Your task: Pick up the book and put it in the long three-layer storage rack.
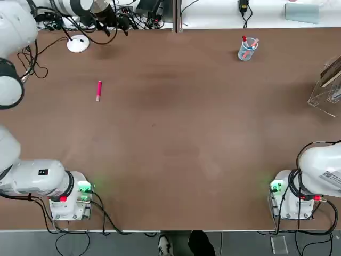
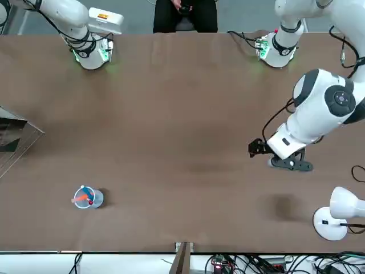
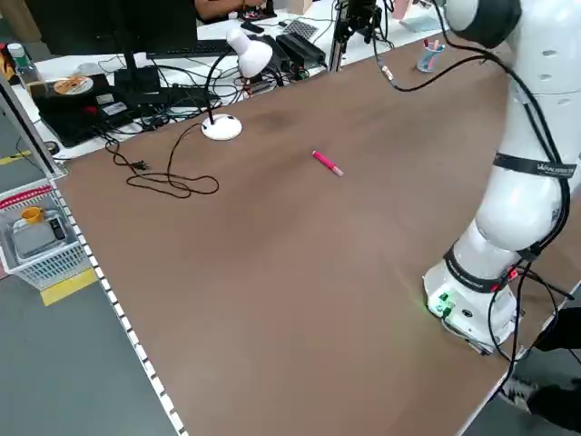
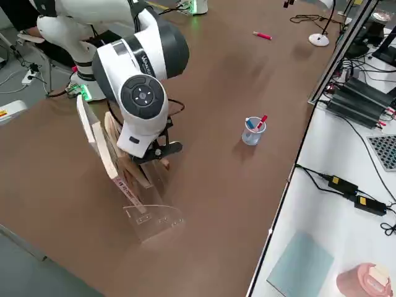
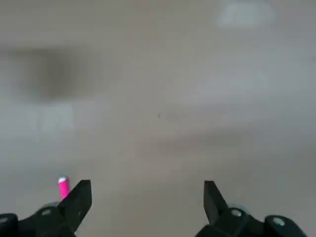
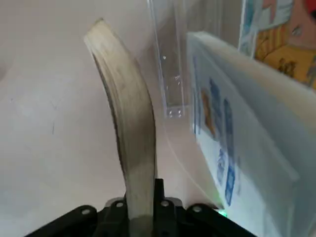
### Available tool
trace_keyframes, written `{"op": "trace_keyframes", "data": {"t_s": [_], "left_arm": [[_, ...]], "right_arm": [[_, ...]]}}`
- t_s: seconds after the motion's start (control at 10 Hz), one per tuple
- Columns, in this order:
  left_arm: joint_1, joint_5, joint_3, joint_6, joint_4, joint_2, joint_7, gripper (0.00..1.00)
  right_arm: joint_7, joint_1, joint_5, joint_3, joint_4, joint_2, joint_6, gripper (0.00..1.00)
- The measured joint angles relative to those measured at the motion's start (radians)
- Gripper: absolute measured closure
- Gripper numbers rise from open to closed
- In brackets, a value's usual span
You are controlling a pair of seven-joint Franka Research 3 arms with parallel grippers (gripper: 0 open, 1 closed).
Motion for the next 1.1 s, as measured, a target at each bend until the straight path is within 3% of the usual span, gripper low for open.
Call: {"op": "trace_keyframes", "data": {"t_s": [0.5, 0.8, 1.1], "left_arm": [[0.006, 0.000, 0.055, -0.049, -0.129, -0.138, 0.019, 0.00], [0.010, -0.001, 0.114, -0.198, -0.124, -0.214, 0.045, 0.00], [0.011, -0.001, 0.173, -0.340, -0.051, -0.253, 0.108, 0.00]], "right_arm": [[-0.023, -0.012, -0.008, 0.000, 0.005, 0.019, 0.036, 0.85], [-0.027, -0.011, -0.051, 0.005, 0.006, 0.029, 0.046, 0.85], [-0.028, -0.006, -0.095, 0.013, 0.007, 0.036, 0.066, 0.85]]}}
